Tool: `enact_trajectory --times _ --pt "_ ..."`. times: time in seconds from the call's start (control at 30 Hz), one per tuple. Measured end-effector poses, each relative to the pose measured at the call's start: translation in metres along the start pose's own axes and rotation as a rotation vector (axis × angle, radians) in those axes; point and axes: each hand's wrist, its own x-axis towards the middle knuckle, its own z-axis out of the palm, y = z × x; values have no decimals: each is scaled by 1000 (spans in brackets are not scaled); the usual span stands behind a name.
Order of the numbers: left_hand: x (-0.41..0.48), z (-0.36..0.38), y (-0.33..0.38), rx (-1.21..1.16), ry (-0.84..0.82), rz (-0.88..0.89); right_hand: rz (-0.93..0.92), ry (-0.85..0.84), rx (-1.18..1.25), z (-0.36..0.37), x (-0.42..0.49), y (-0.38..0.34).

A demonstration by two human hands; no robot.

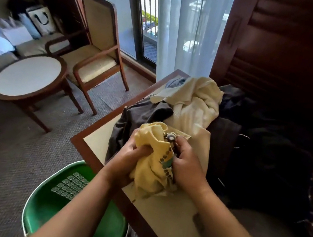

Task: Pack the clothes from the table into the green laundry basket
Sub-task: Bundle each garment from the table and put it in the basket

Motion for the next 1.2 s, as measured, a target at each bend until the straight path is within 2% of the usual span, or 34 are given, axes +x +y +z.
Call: enact_trajectory --times 0.13,0.23,0.37,0.43,0.57,0.63,0.7,0.8,0.87,0.93,0.97,1.0,1.07,1.13,1.2 --pt "1 0 -1 -42 138 -10 -29 166 -180 -7 23 5" --pt "-5 -6 -1 -158 119 -109 -44 206 -532 -20 61 16" --pt "-4 -18 -5 -151 145 -127 237 39 -971 -32 93 26" --pt "-3 -21 -7 -159 153 -142 365 17 -1067 -38 97 28" --pt "-5 -25 -11 -184 184 -184 328 118 -943 -49 93 23" --pt "-4 -26 -12 -165 230 -177 281 126 -986 -51 88 20" --pt "0 -27 -12 -133 287 -123 143 165 -985 -51 79 16" --pt "5 -30 -8 -147 397 -56 -162 362 -707 -42 49 -3" --pt "4 -30 -6 -155 394 -35 -216 407 -374 -40 30 -16" --pt "2 -29 -6 -157 404 -20 -116 249 104 -43 13 -27" --pt "0 -28 -6 -159 411 -13 -55 171 268 -45 7 -28" --pt "-2 -26 -7 -157 417 -4 14 110 303 -46 2 -30" --pt "-6 -22 -7 -151 419 11 179 -5 104 -40 -5 -26" --pt "-11 -17 -9 -134 401 3 380 -117 -224 -31 -13 -12" --pt "-16 -14 -12 -104 374 4 514 -194 -391 -22 -20 8"
